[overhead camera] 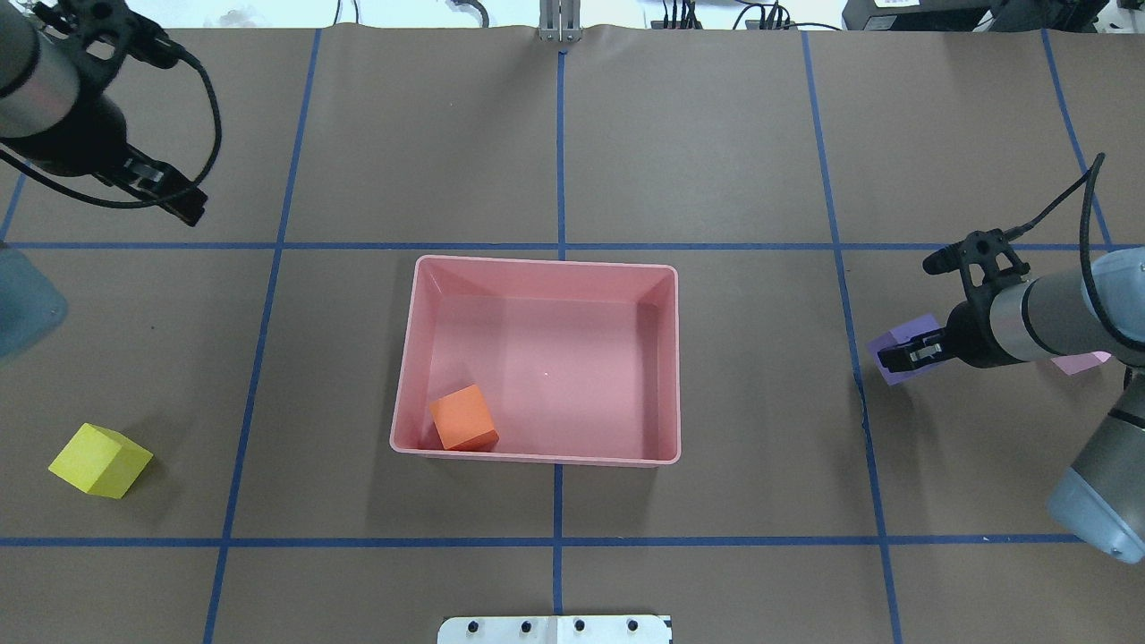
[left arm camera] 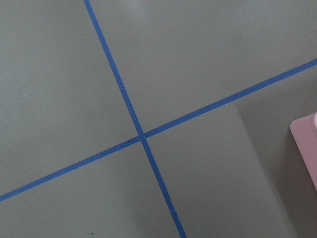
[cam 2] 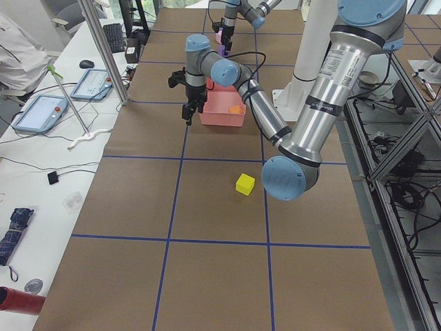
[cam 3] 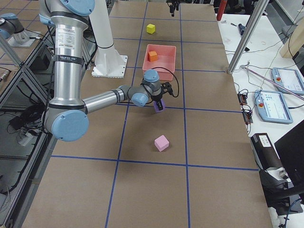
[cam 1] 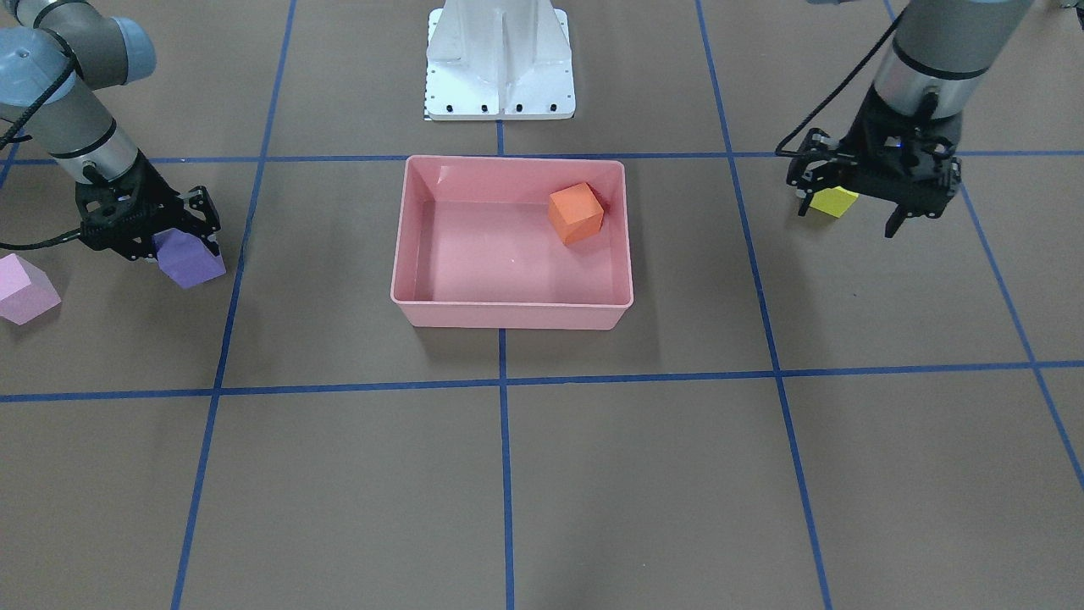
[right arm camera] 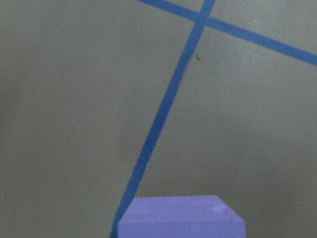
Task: Place blocks into pink bin with both arms
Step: 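Carry the purple cube into the pink bin and release it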
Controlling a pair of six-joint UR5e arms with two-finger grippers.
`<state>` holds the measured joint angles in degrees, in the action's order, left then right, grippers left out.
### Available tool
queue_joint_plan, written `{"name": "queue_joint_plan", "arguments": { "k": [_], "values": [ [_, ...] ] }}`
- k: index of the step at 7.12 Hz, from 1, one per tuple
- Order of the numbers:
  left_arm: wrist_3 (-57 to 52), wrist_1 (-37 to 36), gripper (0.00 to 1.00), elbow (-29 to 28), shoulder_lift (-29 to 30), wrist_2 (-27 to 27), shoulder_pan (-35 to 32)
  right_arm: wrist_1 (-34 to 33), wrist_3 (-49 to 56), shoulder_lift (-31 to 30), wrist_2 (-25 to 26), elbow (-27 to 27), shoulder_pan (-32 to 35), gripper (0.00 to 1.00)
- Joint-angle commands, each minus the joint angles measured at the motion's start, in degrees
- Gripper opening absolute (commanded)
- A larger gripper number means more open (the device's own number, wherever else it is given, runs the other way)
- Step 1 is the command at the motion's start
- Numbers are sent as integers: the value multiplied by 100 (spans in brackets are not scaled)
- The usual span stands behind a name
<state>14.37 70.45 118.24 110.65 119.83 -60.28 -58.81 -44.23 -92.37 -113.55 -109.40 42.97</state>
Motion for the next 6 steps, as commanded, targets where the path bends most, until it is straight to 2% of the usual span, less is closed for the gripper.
{"name": "queue_joint_plan", "arguments": {
  "k": [1, 3, 4, 5, 6],
  "values": [
    [-1353, 387, 100, -107, -874, 207, -764, -1835, -978, 1083, -132, -799, 107, 0],
    [-1367, 2043, 100, -379, -1955, 295, -784, -3656, -1936, 2524, -88, -1127, -15, 0],
    [-1323, 2913, 100, -668, -2351, 626, -784, -4204, -2376, 3114, 51, -1102, -225, 0],
    [-888, 3400, 100, -705, -2616, 734, -784, -4314, -2902, 3442, 418, -1058, -584, 0],
    [-501, 3718, 100, -706, -2775, 735, -766, -4332, -3508, 3819, 970, -788, -1014, 0]
  ]
}}
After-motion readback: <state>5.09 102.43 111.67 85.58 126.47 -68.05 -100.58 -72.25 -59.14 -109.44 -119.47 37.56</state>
